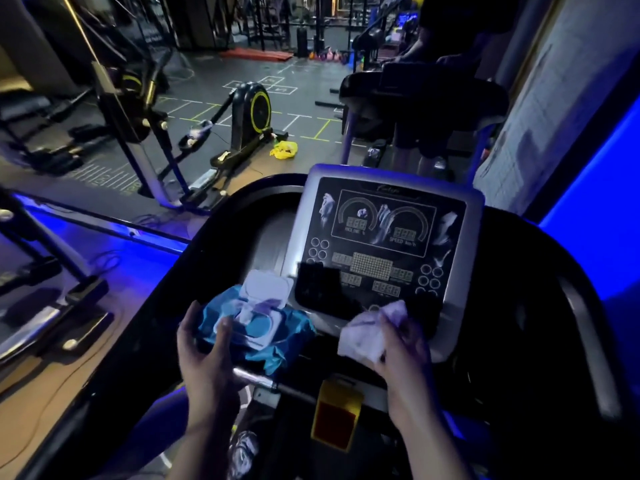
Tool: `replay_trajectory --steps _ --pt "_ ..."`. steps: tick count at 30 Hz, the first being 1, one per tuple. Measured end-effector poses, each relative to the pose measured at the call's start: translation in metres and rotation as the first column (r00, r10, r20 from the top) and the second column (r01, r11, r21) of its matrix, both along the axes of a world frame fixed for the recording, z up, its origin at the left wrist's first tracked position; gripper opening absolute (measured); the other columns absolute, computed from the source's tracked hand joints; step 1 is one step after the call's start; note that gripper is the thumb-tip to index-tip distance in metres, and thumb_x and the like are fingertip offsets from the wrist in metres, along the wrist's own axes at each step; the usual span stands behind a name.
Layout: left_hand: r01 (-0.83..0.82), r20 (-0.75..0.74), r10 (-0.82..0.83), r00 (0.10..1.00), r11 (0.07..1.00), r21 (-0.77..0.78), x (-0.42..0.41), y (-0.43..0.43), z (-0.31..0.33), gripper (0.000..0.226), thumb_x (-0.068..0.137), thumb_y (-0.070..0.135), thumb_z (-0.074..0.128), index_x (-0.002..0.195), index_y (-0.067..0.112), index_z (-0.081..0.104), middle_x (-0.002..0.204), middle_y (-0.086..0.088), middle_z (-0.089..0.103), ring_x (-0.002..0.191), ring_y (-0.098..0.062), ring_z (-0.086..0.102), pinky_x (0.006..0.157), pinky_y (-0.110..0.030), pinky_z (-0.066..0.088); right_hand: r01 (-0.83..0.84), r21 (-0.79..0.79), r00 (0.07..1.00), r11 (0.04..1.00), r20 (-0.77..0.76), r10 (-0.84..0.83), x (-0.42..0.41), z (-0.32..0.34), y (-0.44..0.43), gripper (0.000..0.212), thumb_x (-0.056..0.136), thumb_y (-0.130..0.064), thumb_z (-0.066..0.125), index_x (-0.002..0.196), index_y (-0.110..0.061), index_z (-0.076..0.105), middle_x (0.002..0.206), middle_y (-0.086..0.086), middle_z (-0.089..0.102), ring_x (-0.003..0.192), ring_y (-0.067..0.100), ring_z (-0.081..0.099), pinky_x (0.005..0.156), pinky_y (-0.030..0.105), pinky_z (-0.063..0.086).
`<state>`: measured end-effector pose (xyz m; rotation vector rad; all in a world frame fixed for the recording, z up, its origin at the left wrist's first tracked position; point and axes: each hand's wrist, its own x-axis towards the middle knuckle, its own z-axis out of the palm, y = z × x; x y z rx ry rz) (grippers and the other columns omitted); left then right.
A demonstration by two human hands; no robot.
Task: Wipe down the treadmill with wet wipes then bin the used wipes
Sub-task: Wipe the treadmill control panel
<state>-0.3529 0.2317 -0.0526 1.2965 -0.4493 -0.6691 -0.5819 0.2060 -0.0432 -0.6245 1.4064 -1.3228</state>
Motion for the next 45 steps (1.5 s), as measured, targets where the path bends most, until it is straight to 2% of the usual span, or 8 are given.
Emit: replay_trajectory --steps 5,8,11,15,27,34,40,45 --pt "0.057 -0.014 -0.058 0.998 0.998 -0.037 0.004 -0.052 -0.002 0.060 0.079 0.051 0.085 0.134 0.048 0.062 0.143 0.001 0.064 0.132 -0.032 0.062 0.114 -0.063 0.046 -0.062 -0.144 0.990 0.988 -0.136 0.042 0.000 0.018 -0.016 0.034 0.101 -0.019 0.057 0.117 -0.047 0.067 0.120 -0.017 0.069 0.115 0.009 0.063 0.098 0.044 0.052" --pt "0.043 -0.069 -0.049 0.996 0.995 -0.091 0.005 -0.085 0.016 0.053 0.092 0.032 0.080 0.140 0.038 0.059 0.144 -0.001 0.063 0.129 -0.026 0.065 0.112 -0.050 0.051 0.061 -0.271 0.985 0.961 -0.141 -0.103 0.002 0.037 -0.030 0.025 0.099 -0.007 0.059 0.101 -0.023 0.078 0.114 -0.001 0.075 0.115 0.019 0.067 0.097 0.057 0.053" --pt "0.003 -0.135 -0.021 0.991 0.991 -0.136 0.013 -0.115 0.013 0.054 0.102 0.010 0.068 0.152 0.017 0.048 0.142 -0.007 0.061 0.113 -0.010 0.068 0.090 -0.019 0.058 0.142 -0.348 0.960 0.927 -0.181 -0.215 0.004 0.046 -0.045 0.024 0.098 -0.003 0.060 0.098 -0.018 0.078 0.105 -0.003 0.078 0.110 0.016 0.070 0.101 0.042 0.053" --pt "-0.064 -0.138 0.047 0.989 0.991 -0.121 0.034 -0.138 0.007 0.058 0.100 0.012 0.070 0.152 0.014 0.045 0.150 -0.008 0.055 0.135 -0.019 0.059 0.115 -0.037 0.049 0.058 -0.367 0.955 0.928 -0.252 -0.159 0.025 0.043 -0.050 0.033 0.099 0.003 0.054 0.104 -0.023 0.074 0.103 -0.019 0.076 0.107 0.001 0.068 0.092 0.014 0.050" --pt "-0.118 -0.053 0.112 0.992 0.984 -0.133 0.072 -0.168 0.013 0.054 0.102 0.007 0.066 0.152 0.007 0.045 0.145 -0.003 0.055 0.126 -0.007 0.059 0.113 -0.024 0.047 0.027 -0.413 0.870 0.910 -0.439 -0.225 0.067 0.057 -0.117 0.035 0.094 -0.016 0.071 0.128 -0.020 0.067 0.113 -0.008 0.073 0.106 -0.005 0.066 0.089 0.011 0.050" --pt "-0.064 0.005 0.066 0.998 0.988 -0.137 0.081 -0.168 0.026 0.051 0.103 0.006 0.065 0.151 0.008 0.045 0.139 -0.002 0.056 0.110 0.004 0.062 0.099 -0.014 0.050 -0.308 -0.679 0.500 0.666 -0.711 -0.495 0.071 0.072 -0.192 0.028 0.089 0.001 0.068 0.111 -0.014 0.078 0.123 -0.006 0.072 0.108 0.005 0.069 0.096 0.030 0.055" --pt "-0.048 0.015 0.050 0.999 0.993 -0.112 0.075 -0.167 0.030 0.054 0.102 0.008 0.067 0.152 0.009 0.046 0.146 -0.008 0.056 0.131 -0.017 0.058 0.112 -0.026 0.048 -0.685 -0.385 0.146 0.619 -0.904 -0.401 0.068 0.041 -0.236 0.050 0.070 0.017 0.074 0.112 -0.010 0.076 0.128 0.001 0.070 0.117 0.012 0.066 0.098 0.031 0.054" --pt "-0.038 0.024 0.039 0.999 0.996 -0.076 0.078 -0.165 0.023 0.053 0.101 0.011 0.069 0.151 0.015 0.049 0.143 -0.001 0.057 0.131 -0.018 0.059 0.117 -0.043 0.046 -0.741 -0.340 0.206 0.579 -0.936 -0.286 0.049 0.027 -0.233 0.040 0.086 0.009 0.064 0.120 -0.011 0.074 0.133 0.000 0.066 0.128 0.008 0.058 0.111 0.028 0.044"
